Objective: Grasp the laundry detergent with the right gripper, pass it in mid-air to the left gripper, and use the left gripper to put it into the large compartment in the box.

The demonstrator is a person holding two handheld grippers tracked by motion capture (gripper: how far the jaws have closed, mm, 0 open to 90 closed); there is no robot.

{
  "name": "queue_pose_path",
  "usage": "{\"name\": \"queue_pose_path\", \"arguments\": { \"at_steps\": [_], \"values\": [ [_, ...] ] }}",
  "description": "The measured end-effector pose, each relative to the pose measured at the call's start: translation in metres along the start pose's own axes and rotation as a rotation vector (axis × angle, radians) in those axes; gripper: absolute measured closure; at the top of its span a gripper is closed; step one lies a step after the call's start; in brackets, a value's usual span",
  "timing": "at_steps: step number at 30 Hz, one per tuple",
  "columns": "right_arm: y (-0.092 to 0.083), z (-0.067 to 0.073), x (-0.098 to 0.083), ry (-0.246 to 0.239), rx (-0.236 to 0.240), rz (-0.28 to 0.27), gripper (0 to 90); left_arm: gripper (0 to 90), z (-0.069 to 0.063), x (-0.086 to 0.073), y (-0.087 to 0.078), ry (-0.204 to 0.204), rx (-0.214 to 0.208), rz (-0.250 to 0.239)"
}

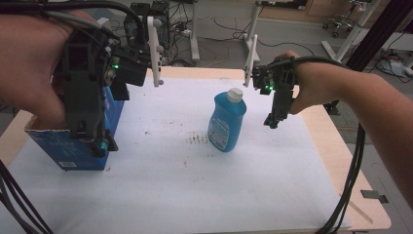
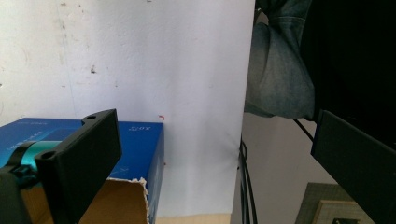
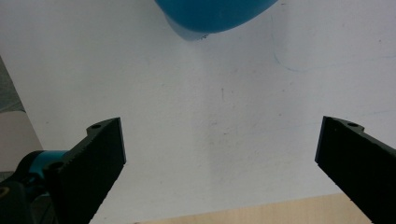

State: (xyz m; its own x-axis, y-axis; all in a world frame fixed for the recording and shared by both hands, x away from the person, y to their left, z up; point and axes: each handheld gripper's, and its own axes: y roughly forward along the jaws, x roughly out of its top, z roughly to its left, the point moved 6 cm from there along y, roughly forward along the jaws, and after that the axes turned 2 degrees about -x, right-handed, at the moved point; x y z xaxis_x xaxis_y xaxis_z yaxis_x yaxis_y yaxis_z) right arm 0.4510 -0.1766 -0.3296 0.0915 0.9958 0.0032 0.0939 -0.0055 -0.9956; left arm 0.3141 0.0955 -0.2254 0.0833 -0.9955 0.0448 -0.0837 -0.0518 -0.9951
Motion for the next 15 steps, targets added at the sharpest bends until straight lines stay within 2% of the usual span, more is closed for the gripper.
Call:
{"name": "queue_pose_path", "arguments": {
  "at_steps": [7, 15],
  "values": [
    [-0.001, 0.0044, -0.0063, 0.019, -0.005, -0.014, 0.8, 1.7, -0.0039, 0.0019, 0.0016, 0.006, 0.002, 0.008],
    [0.0028, 0.0106, -0.0097, 0.084, 0.006, -0.053, 0.8, 1.7, -0.0067, 0.0034, 0.0037, 0.014, 0.0, 0.014]
  ]
}}
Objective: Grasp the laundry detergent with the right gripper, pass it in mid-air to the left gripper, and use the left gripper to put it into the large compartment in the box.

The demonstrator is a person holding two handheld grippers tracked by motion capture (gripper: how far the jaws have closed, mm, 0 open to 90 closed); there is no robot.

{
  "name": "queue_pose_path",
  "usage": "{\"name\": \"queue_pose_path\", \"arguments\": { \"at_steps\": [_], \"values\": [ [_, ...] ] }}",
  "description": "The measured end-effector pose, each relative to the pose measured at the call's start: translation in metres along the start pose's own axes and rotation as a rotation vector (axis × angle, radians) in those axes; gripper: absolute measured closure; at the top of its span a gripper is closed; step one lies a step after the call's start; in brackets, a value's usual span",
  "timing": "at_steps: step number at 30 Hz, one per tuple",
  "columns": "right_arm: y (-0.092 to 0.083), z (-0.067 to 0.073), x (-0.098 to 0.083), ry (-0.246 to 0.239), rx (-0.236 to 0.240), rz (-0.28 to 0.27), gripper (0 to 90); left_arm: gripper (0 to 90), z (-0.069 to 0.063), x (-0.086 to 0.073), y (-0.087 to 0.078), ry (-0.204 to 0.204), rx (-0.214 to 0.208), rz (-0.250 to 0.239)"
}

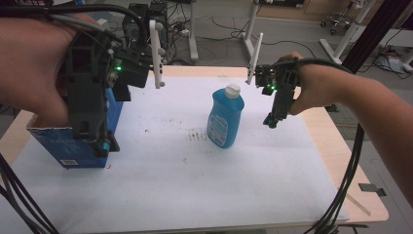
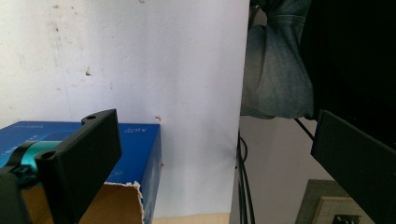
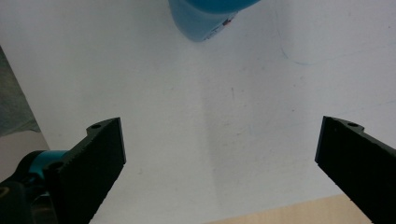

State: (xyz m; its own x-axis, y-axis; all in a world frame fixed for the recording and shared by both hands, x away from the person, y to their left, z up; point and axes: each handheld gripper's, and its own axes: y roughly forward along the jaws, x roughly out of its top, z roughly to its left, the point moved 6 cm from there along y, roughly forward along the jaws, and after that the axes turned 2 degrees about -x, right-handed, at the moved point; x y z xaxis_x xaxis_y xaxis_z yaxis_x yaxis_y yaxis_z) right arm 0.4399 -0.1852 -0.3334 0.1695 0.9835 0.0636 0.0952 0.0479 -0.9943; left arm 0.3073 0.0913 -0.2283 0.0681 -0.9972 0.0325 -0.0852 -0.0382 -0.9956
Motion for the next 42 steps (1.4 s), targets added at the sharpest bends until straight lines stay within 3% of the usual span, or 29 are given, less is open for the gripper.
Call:
{"name": "queue_pose_path", "arguments": {
  "at_steps": [5, 6, 10, 17, 23, 25, 29, 35, 42],
  "values": [
    [0.003, 0.006, -0.002, 0.03, 0.015, -0.014, 0.8, 1.7, 0.001, 0.001, 0.0, 0.004, 0.004, 0.0],
    [0.004, 0.01, -0.002, 0.053, 0.031, -0.045, 0.8, 1.7, 0.0, 0.001, 0.0, 0.004, 0.005, -0.004],
    [0.006, 0.015, -0.004, 0.078, 0.048, -0.084, 0.8, 1.7, 0.001, 0.0, 0.0, 0.008, 0.005, -0.004],
    [0.009, 0.02, -0.009, 0.116, 0.054, -0.115, 0.8, 1.7, 0.0, -0.002, 0.003, 0.012, 0.005, -0.009],
    [0.014, 0.026, -0.011, 0.178, 0.072, -0.168, 0.8, 1.7, -0.001, -0.004, 0.003, 0.008, 0.007, -0.014],
    [0.02, 0.031, -0.01, 0.233, 0.092, -0.209, 0.8, 1.7, -0.001, -0.005, 0.003, 0.013, 0.008, -0.018],
    [0.028, 0.036, -0.009, 0.271, 0.097, -0.244, 0.8, 1.7, -0.002, -0.005, 0.002, 0.02, 0.012, -0.027],
    [0.038, 0.041, -0.004, 0.329, 0.083, -0.279, 0.8, 1.7, -0.003, -0.005, 0.004, 0.029, 0.009, -0.024],
    [0.049, 0.041, 0.001, 0.444, 0.057, -0.392, 0.8, 1.7, -0.003, -0.006, 0.003, 0.032, 0.015, -0.036]
  ]
}}
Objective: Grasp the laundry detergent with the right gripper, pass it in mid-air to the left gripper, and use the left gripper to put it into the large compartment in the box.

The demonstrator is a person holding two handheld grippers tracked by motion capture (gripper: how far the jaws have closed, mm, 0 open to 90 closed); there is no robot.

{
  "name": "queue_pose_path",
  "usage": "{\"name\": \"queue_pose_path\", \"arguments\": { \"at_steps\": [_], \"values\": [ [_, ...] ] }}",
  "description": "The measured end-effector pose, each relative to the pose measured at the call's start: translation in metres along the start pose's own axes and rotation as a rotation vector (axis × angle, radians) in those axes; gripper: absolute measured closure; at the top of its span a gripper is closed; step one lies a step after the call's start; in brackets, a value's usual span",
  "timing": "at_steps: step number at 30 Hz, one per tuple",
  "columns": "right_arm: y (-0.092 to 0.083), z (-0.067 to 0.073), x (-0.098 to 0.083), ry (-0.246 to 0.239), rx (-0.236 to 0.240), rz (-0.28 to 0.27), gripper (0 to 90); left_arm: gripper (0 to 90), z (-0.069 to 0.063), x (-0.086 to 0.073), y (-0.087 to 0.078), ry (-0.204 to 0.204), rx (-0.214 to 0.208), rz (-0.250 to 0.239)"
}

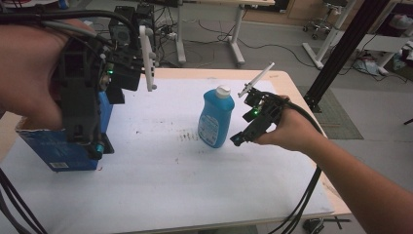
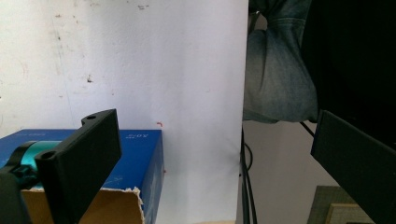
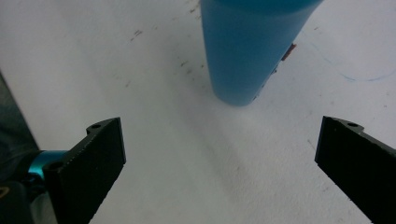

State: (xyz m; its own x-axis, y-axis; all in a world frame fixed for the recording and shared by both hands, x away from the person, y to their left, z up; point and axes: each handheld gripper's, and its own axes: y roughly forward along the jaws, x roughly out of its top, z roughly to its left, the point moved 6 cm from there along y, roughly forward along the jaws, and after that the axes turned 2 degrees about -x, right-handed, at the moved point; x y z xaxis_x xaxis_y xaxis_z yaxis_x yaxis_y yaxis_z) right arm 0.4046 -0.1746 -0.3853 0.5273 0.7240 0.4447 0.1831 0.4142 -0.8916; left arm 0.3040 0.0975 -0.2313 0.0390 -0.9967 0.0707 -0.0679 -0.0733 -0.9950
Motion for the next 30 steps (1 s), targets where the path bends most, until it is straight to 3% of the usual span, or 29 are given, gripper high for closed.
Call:
{"name": "queue_pose_path", "arguments": {
  "at_steps": [7, 18, 30],
  "values": [
    [0.015, -0.002, 0.0, 0.086, -0.012, -0.106, 0.8, 1.7, 0.0, -0.002, 0.002, 0.002, -0.001, -0.007],
    [0.03, -0.007, 0.0, 0.172, -0.05, -0.221, 0.8, 1.7, -0.001, -0.003, 0.002, 0.003, -0.003, -0.001],
    [0.044, -0.009, 0.009, 0.198, -0.102, -0.291, 0.8, 1.7, -0.003, -0.003, 0.001, 0.002, -0.003, 0.007]
  ]
}}
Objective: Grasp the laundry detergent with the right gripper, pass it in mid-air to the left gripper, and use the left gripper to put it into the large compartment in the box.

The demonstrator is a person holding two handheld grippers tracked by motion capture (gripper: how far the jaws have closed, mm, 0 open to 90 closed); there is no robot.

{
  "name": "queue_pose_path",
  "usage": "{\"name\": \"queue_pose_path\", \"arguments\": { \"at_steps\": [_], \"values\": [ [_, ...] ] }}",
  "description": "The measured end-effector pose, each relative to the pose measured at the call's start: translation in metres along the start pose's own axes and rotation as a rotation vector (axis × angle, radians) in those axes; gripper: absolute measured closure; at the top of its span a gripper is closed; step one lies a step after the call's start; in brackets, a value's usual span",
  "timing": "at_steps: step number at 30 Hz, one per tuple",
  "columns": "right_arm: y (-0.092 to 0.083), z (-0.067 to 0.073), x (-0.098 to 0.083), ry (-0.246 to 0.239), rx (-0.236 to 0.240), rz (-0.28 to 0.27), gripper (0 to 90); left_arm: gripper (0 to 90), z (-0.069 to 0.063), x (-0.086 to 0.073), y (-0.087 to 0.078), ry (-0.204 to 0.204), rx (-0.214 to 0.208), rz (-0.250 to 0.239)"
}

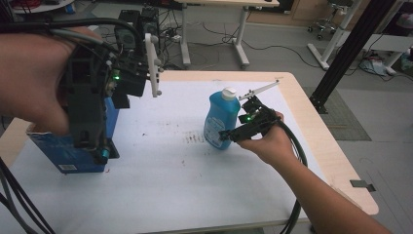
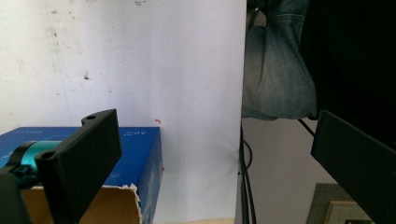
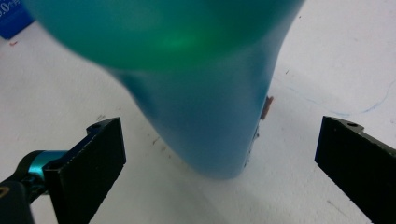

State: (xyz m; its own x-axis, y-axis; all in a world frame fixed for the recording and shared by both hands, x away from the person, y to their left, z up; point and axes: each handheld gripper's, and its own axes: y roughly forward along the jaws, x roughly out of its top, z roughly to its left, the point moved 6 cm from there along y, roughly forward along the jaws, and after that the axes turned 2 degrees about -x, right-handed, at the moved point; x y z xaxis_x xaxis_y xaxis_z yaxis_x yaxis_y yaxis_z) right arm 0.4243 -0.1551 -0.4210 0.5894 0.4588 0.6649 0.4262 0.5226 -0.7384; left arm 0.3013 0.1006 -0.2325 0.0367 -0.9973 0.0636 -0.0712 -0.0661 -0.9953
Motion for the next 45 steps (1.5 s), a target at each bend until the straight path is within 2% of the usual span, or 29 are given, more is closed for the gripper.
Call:
{"name": "queue_pose_path", "arguments": {
  "at_steps": [7, 20, 40, 45],
  "values": [
    [0.009, 0.001, 0.003, 0.017, -0.011, -0.045, 0.8, 1.7, 0.0, -0.002, 0.001, -0.004, -0.003, 0.003],
    [0.016, 0.006, 0.009, 0.017, -0.039, -0.146, 0.8, 1.7, 0.001, -0.005, 0.003, -0.012, -0.006, 0.001],
    [0.026, 0.009, 0.009, 0.062, -0.079, -0.277, 1.2, 1.7, 0.001, -0.009, 0.004, -0.016, -0.011, 0.008],
    [0.027, 0.009, 0.009, 0.043, -0.109, -0.294, 2.7, 1.7, 0.001, -0.009, 0.005, -0.017, -0.011, 0.008]
  ]
}}
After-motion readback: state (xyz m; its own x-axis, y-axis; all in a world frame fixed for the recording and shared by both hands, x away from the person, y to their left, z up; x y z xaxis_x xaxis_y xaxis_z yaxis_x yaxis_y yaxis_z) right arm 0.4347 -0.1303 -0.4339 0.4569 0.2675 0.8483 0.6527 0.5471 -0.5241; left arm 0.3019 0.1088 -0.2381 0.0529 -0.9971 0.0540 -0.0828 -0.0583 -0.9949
